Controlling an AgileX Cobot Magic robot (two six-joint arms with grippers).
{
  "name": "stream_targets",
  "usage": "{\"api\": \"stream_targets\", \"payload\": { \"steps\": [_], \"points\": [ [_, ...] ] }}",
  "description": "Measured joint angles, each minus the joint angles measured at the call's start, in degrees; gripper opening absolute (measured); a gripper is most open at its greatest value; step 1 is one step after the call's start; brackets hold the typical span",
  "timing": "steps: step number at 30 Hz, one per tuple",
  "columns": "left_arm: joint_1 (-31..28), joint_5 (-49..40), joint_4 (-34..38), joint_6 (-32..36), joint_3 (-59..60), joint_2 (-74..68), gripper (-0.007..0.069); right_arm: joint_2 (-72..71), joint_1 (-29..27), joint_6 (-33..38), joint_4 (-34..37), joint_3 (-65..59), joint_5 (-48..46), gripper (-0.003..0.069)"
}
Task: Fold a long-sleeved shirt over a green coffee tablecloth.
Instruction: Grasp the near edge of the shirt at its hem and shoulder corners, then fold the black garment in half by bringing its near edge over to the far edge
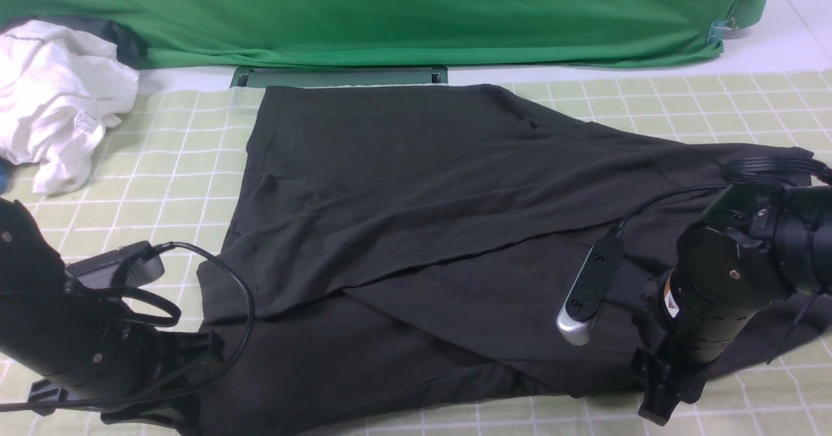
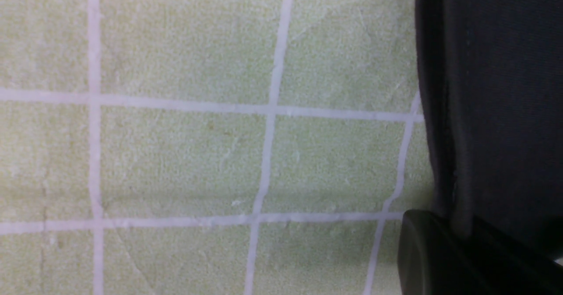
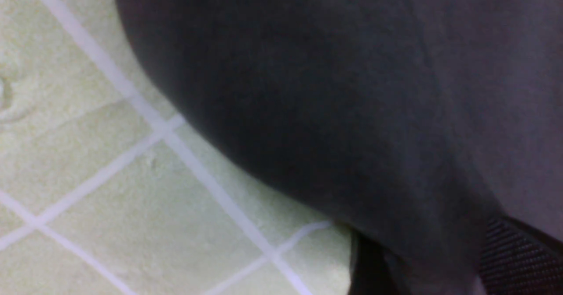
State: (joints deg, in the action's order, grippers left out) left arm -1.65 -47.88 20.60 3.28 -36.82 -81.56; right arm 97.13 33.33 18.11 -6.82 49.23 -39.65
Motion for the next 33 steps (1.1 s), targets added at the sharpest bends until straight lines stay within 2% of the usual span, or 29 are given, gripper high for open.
{"api": "stream_targets", "payload": {
  "steps": [3, 4, 5, 7, 8, 10, 12, 22, 26, 33],
  "points": [
    [0.0, 0.26, 0.0, 0.0, 0.0, 0.0, 0.0016, 0.05, 0.0, 0.0, 0.0, 0.05, 0.0, 0.0332],
    [0.0, 0.4, 0.0, 0.05, 0.0, 0.0, 0.0016, 0.05, 0.0, 0.0, 0.06, 0.1, 0.11, 0.0289],
    [0.0, 0.4, 0.0, 0.05, 0.0, 0.0, 0.0016, 0.05, 0.0, 0.0, 0.06, 0.1, 0.12, 0.0289],
    [0.0, 0.4, 0.06, 0.05, 0.0, 0.0, 0.0016, 0.05, 0.0, 0.0, 0.17, 0.1, 0.23, 0.0175],
    [0.0, 0.4, 0.06, 0.05, 0.0, 0.0, 0.0016, 0.11, 0.0, 0.0, 0.17, 0.1, 0.23, 0.0155],
    [0.0, 0.53, 0.06, 0.12, -0.06, 0.55, 0.0016, 0.16, 0.16, 0.0, 0.11, 0.24, -0.07, 0.0048],
    [0.0, 0.53, 0.06, 0.18, -0.06, 2.18, 0.0016, 0.05, 0.85, 0.0, -0.17, 0.45, -0.89, 0.0023],
    [0.0, -4.92, -2.16, -0.12, 2.26, 15.62, 0.0016, -6.58, 8.35, -2.76, 2.82, -1.97, -8.67, 0.0018],
    [0.0, -8.88, -5.65, -1.69, 3.87, 19.71, 0.0016, -9.36, 8.86, -4.7, 3.37, -6.67, -10.03, 0.0018],
    [0.0, -14.46, -4.93, -2.94, 4.27, 24.15, 0.0016, -14.2, 8.85, -7.27, 4.1, -12.1, -11.92, 0.0018]
  ]
}}
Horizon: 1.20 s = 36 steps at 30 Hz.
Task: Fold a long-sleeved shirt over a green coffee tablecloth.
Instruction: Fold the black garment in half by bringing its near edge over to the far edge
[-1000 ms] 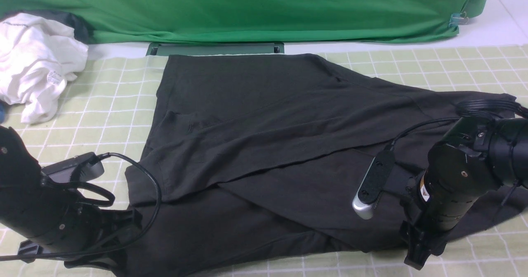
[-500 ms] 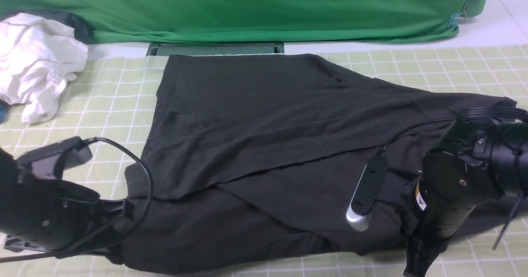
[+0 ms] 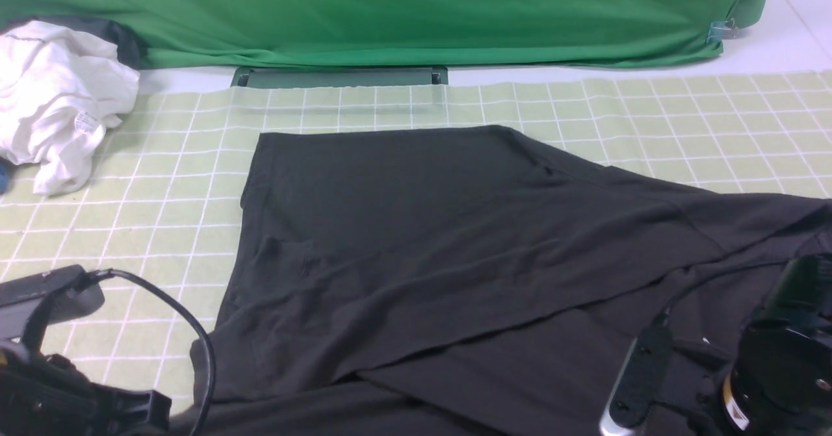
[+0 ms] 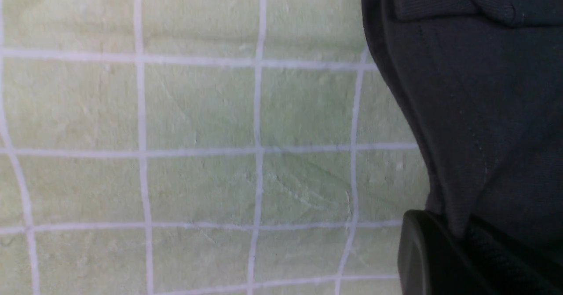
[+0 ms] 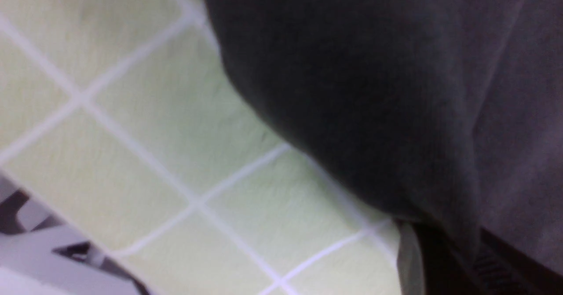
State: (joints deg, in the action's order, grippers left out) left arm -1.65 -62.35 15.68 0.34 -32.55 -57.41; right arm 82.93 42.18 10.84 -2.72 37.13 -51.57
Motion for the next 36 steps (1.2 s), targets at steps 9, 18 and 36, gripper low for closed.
{"api": "stream_targets", "payload": {
  "steps": [9, 18, 36],
  "points": [
    [0.0, 2.09, 4.22, -0.34, -0.67, 0.35, 0.0016, -1.45, 0.02, -3.02, -1.04, 0.87, -1.4, 0.0016],
    [0.0, 6.73, 5.62, -0.34, -5.94, 0.35, 0.0016, -1.35, -5.62, -3.55, -1.64, 8.91, -2.0, 0.0015],
    [0.0, 18.48, 8.36, -3.02, -15.36, -16.15, 0.0016, -0.57, -14.4, -3.29, -1.71, 18.44, 1.58, 0.0015]
  ]
}}
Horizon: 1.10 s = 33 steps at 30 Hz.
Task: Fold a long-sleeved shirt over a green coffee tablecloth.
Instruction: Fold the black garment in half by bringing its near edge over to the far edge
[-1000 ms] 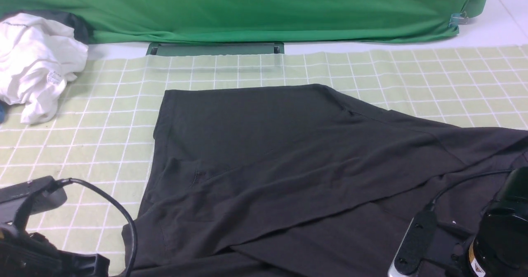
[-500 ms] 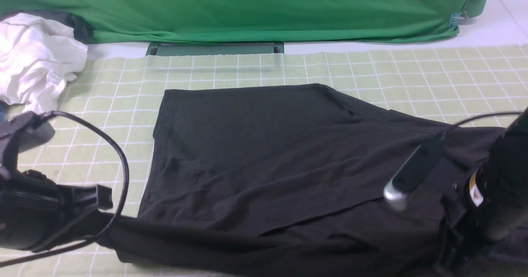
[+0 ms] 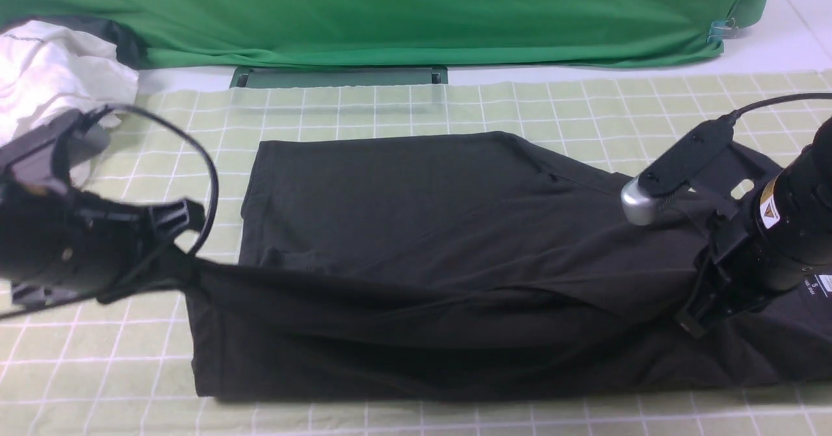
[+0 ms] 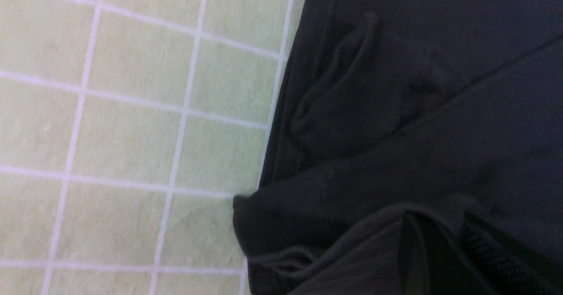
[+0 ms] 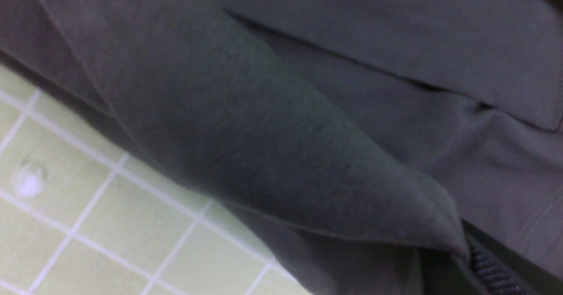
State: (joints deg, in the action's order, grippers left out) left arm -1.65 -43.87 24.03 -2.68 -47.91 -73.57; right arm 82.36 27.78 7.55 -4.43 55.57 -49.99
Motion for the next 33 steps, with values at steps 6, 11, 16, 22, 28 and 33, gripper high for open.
{"api": "stream_targets", "payload": {
  "steps": [6, 11, 16, 22, 28, 33],
  "points": [
    [0.0, 0.11, 0.47, 0.05, -6.39, -7.2, 0.0016, 5.1, -1.49, -0.19, 0.18, 3.17, 0.06, 0.0015],
    [0.0, 0.47, 0.47, 0.05, -12.02, -14.92, 0.0016, 12.25, -3.48, -0.26, 0.23, 10.23, 0.17, 0.0015],
    [0.0, 0.87, 0.3, 0.1, -16.89, -20.6, 0.0016, 17.26, -5.07, -0.21, 0.34, 16.86, 0.17, 0.0015],
    [0.0, 0.39, -2.17, 0.1, -26.2, -28.59, 0.0016, 24.82, -6.99, -0.11, 0.41, 26.55, 0.12, 0.0015],
    [-0.07, 0.28, -2.55, -0.67, -33.83, -34.4, 0.0016, 30.43, -7.97, -0.05, 0.46, 34.1, 0.11, 0.0015],
    [-0.86, 0.28, -2.72, -2.39, -39.32, -39.0, 0.0016, 35.31, -8.23, -0.05, 0.46, 40.74, 0.06, 0.0015]
  ]
}}
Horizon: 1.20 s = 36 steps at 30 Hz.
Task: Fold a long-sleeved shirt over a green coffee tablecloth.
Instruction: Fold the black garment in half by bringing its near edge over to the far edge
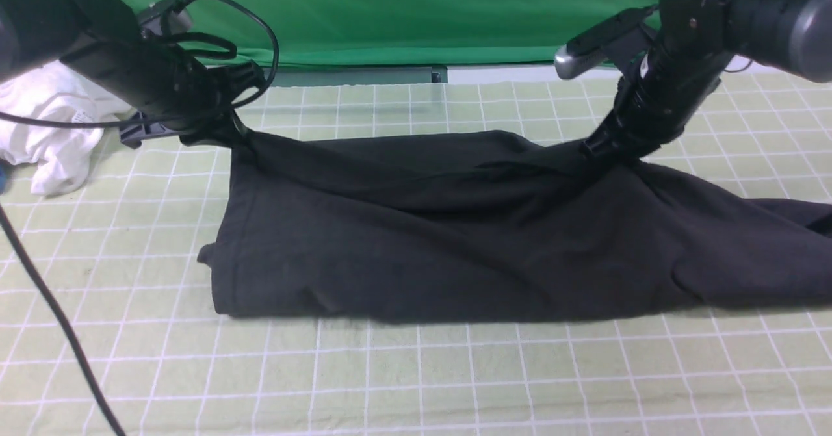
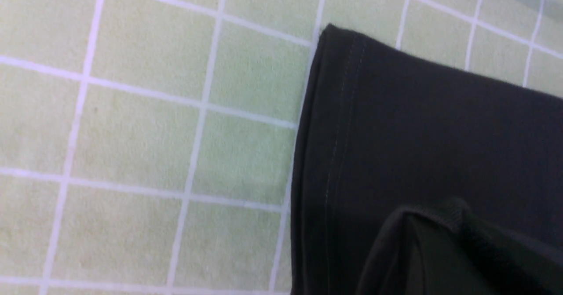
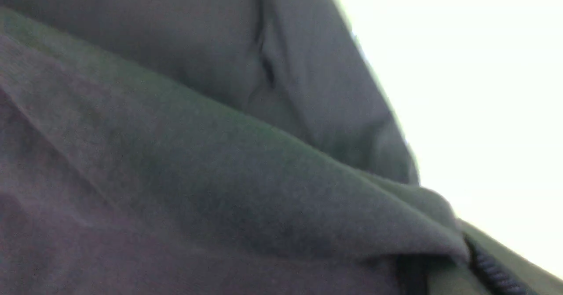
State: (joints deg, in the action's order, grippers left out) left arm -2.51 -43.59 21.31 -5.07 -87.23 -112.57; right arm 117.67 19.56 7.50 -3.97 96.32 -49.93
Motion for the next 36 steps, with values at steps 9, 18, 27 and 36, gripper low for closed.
{"api": "stream_targets", "payload": {
  "steps": [9, 18, 27, 36],
  "points": [
    [-2.15, 2.45, -0.01, -1.74, -2.79, -3.93, 0.0016, 6.38, -0.05, -1.02, 0.0, 7.41, 2.16, 0.0015],
    [-2.15, 7.14, 2.74, -1.85, -2.86, -7.39, 0.0017, 8.69, -0.05, -1.02, -0.49, 7.66, 7.55, 0.0094],
    [-2.26, 5.46, 2.8, -2.59, -5.76, -8.83, 0.0181, 8.95, -0.05, -1.06, -7.37, 10.49, 6.87, 0.0371],
    [-3.53, -3.69, 2.74, -2.46, -23.95, -8.87, 0.0486, 8.88, -0.1, 0.48, 2.42, 31.62, -14.84, 0.0197]
  ]
}}
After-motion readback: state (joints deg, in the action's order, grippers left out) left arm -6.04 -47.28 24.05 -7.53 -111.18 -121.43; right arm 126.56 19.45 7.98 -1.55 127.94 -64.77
